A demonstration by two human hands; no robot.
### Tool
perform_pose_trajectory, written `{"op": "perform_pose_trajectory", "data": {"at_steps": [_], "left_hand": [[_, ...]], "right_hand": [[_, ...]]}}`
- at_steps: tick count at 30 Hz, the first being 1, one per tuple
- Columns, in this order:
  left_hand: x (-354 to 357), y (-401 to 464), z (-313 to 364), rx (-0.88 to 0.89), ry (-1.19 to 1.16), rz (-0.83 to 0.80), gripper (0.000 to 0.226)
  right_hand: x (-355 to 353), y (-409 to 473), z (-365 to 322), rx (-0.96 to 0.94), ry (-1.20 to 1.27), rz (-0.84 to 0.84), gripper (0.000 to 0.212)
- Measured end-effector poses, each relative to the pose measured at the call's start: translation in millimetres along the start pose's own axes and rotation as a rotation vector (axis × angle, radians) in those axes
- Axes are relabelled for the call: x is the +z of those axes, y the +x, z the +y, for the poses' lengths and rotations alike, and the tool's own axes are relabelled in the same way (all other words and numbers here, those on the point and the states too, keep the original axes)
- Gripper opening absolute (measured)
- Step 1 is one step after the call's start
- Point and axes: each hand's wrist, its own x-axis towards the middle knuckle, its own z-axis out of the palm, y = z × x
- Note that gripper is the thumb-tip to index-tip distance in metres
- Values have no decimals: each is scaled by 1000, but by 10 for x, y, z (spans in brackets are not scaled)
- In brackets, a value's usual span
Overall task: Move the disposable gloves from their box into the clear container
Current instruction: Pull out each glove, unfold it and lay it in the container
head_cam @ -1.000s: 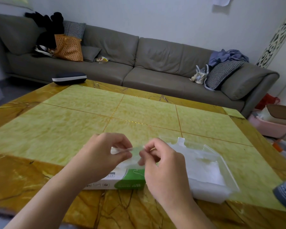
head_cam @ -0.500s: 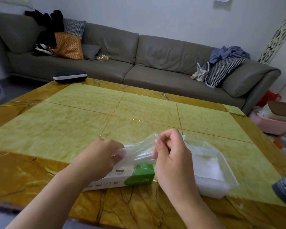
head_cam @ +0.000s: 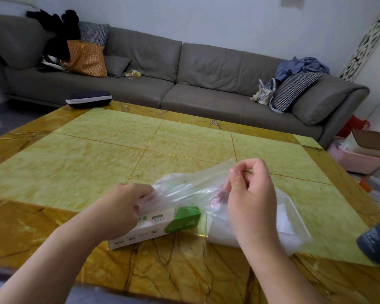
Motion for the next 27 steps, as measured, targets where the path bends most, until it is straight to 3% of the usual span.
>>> {"op": "perform_pose_trajectory", "data": {"at_steps": [4, 7, 12, 15, 17, 21, 24, 26, 27], "left_hand": [[50, 42, -33, -23, 58, 44, 27], [55, 109, -56, -11, -35, 160, 27], [-102, 60, 84, 34, -152, 247, 74], [-210, -83, 337, 227, -525, 395, 65], [-216, -127, 490, 294, -809, 305, 49], [-4, -80, 629, 198, -640, 20, 78], [80, -54, 727, 137, -702, -79, 46], [96, -33, 808, 106, -848, -27, 20], [86, -32, 856, 55, -943, 6, 20]], "right_hand": [[-186, 182, 75, 91, 73, 62, 13], [-344, 296, 138, 229, 271, 72, 10], [-575, 401, 176, 409, 516, 62, 8], [-625, 394, 170, 489, 607, 2, 8], [-627, 372, 169, 534, 671, -73, 11], [-638, 350, 152, 607, 779, -208, 21], [-694, 345, 161, 631, 795, -244, 27], [-758, 349, 198, 624, 737, -247, 22], [-801, 354, 226, 615, 688, -244, 18]]}}
